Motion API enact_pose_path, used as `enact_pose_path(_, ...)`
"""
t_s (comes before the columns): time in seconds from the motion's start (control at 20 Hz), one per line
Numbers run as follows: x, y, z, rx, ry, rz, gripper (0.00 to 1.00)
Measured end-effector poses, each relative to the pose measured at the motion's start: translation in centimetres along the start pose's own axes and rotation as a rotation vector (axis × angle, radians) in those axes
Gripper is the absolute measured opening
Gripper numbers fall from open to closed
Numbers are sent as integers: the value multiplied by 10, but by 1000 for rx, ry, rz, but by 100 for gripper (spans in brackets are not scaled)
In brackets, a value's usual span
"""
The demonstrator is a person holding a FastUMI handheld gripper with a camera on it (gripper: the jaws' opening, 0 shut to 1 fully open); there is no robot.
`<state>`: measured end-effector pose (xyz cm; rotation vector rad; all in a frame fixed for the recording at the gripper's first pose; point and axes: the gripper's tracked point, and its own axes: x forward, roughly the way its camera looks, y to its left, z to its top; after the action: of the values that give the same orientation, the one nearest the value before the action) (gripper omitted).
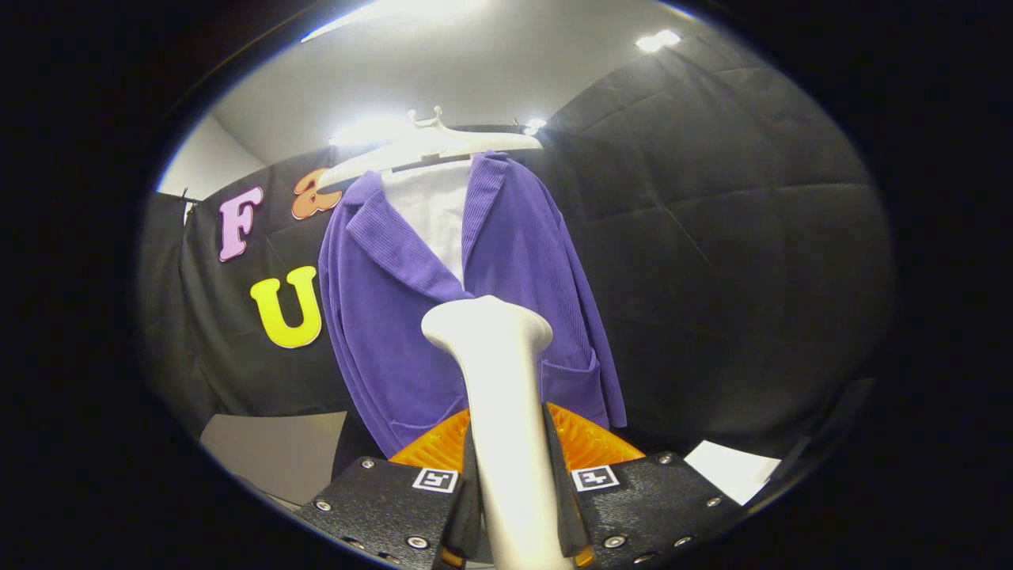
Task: Iron the clothes twice with a garment steamer, once on the left side and once on the right side.
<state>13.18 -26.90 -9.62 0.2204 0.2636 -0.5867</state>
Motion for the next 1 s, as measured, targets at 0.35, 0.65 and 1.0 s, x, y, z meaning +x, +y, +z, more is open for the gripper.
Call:
enact_pose_path(0.35, 21, 7, 93, 46, -133, 31, 38)
enact_pose_path(0.65, 46, 2, 120, 55, -194, 8, 37)
enact_pose_path(1.0, 94, 4, 131, 90, -234, -19, 37)
